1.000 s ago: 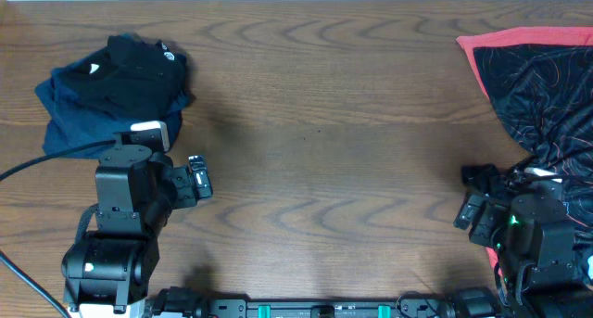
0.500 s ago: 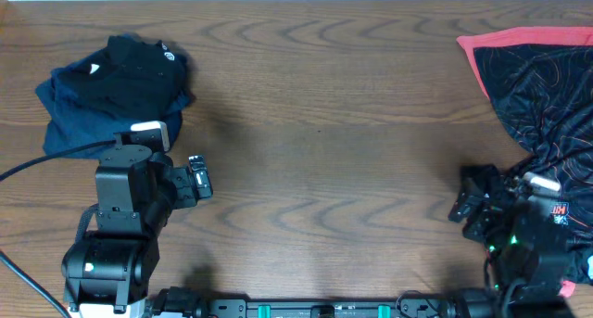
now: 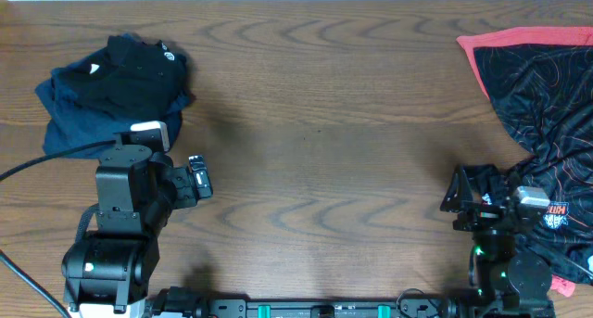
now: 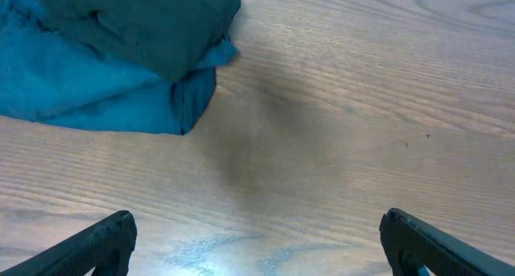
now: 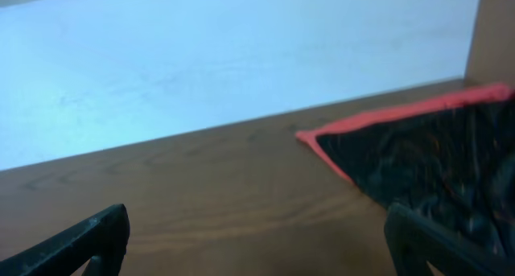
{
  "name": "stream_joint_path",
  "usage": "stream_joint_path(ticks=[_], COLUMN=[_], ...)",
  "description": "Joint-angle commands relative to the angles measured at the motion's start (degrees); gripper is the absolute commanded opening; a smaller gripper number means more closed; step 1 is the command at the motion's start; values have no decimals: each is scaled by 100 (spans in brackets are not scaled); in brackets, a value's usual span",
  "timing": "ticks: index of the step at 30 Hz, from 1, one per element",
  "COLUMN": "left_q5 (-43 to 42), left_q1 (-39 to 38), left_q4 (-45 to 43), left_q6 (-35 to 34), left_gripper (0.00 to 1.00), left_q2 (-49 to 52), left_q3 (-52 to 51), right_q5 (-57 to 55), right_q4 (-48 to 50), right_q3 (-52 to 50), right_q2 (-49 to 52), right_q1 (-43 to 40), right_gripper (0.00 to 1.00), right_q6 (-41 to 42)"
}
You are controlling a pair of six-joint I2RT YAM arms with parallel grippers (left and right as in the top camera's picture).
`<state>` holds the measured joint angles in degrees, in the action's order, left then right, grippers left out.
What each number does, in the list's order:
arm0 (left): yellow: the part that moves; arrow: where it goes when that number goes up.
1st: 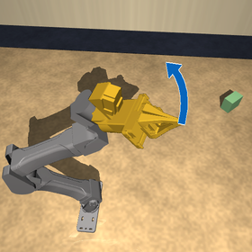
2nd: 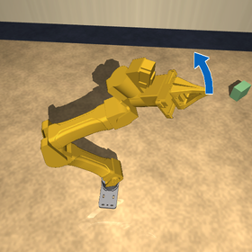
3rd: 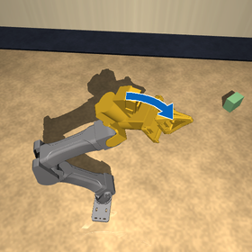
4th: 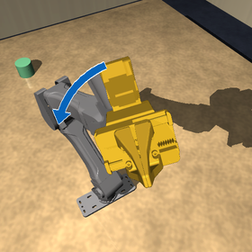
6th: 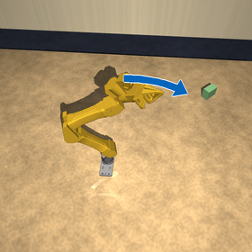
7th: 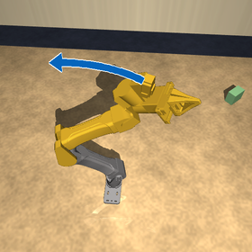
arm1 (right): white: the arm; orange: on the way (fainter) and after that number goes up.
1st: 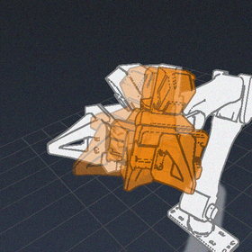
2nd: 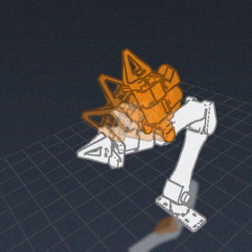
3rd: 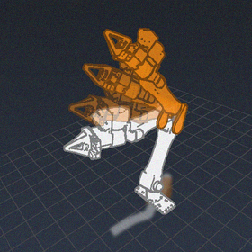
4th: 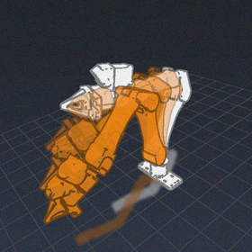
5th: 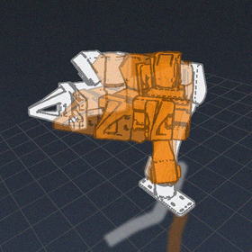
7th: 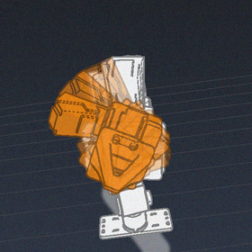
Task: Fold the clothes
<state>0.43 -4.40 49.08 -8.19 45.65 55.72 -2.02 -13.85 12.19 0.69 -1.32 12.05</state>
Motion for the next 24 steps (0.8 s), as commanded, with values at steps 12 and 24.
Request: stream_joint_path(ticks=[12, 24], left_q5=[68, 68], left_q1=[-28, -28], left_q4=[11, 11], left_q6=[-70, -70], left_gripper=[98, 98], left_q2=[4, 7], left_q3=[-11, -11], right_q5=[553, 531], right_q4=[975, 981], right_q3=[-1189, -1187], right_q2=[-42, -35], right_q1=[-46, -44], right_gripper=[99, 99], right_q6=[-435, -442])
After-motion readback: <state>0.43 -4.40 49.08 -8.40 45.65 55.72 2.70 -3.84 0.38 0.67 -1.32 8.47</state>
